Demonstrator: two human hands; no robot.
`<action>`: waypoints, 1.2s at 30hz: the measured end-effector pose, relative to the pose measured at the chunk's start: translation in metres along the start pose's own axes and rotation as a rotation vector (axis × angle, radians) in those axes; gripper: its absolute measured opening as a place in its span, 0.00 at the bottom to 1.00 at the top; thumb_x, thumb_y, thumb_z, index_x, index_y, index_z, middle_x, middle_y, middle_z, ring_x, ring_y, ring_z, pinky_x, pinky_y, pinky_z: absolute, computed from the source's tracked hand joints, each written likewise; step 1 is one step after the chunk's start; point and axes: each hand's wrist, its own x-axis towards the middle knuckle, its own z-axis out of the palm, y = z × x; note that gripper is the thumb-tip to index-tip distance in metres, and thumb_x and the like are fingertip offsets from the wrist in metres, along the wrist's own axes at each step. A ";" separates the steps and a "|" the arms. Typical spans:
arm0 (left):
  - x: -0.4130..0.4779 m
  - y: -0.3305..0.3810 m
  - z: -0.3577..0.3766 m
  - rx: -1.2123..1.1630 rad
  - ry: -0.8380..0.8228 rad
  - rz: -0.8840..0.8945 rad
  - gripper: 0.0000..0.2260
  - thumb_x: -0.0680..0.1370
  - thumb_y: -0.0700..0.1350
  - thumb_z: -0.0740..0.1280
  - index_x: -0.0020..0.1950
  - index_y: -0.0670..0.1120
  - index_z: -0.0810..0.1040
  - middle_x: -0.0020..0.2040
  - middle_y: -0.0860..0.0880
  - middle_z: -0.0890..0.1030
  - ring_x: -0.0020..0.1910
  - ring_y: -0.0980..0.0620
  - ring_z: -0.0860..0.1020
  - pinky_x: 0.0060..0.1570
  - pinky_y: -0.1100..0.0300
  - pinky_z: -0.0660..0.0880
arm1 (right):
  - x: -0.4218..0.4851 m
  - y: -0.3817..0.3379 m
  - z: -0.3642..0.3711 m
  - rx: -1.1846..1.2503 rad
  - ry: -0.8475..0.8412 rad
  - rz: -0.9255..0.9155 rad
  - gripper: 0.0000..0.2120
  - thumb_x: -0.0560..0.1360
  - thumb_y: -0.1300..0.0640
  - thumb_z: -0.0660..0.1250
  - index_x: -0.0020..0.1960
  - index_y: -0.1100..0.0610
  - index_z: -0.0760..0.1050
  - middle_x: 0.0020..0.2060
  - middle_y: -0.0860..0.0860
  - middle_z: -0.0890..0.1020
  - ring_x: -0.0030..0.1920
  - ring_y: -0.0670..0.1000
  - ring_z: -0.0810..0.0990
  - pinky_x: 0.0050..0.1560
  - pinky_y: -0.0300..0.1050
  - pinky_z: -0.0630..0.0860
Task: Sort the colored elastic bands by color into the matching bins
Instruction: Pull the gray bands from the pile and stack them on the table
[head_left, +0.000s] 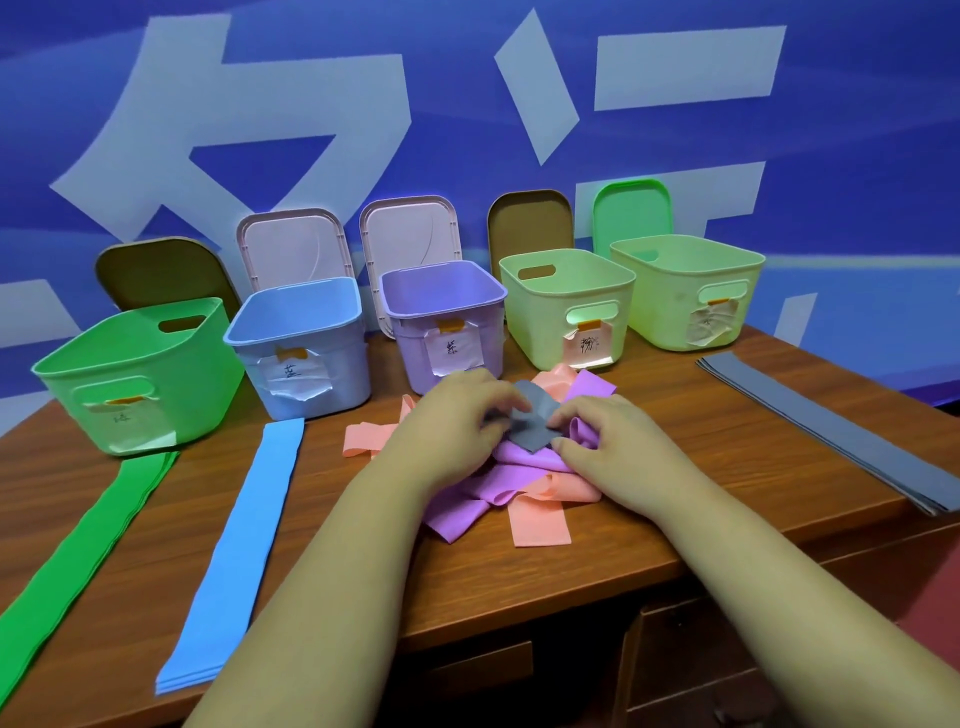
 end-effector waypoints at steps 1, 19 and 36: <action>0.000 0.004 0.001 -0.022 -0.052 0.024 0.11 0.81 0.47 0.70 0.63 0.55 0.83 0.53 0.55 0.81 0.55 0.53 0.74 0.57 0.56 0.73 | 0.000 0.000 0.000 0.007 0.002 -0.002 0.11 0.78 0.52 0.73 0.60 0.45 0.81 0.54 0.37 0.82 0.59 0.44 0.75 0.63 0.42 0.72; -0.001 0.006 0.000 -0.369 -0.036 -0.340 0.04 0.76 0.51 0.78 0.49 0.57 0.87 0.42 0.63 0.85 0.42 0.64 0.81 0.41 0.67 0.76 | 0.001 -0.002 -0.003 0.070 0.012 0.074 0.09 0.82 0.50 0.68 0.61 0.45 0.80 0.55 0.38 0.82 0.57 0.39 0.74 0.51 0.32 0.68; 0.041 0.039 -0.077 -0.622 0.265 -0.246 0.05 0.81 0.41 0.73 0.52 0.47 0.88 0.43 0.54 0.87 0.38 0.61 0.80 0.40 0.67 0.76 | -0.003 -0.020 -0.011 0.037 0.008 0.124 0.11 0.79 0.41 0.69 0.59 0.42 0.79 0.50 0.37 0.82 0.53 0.39 0.79 0.57 0.41 0.78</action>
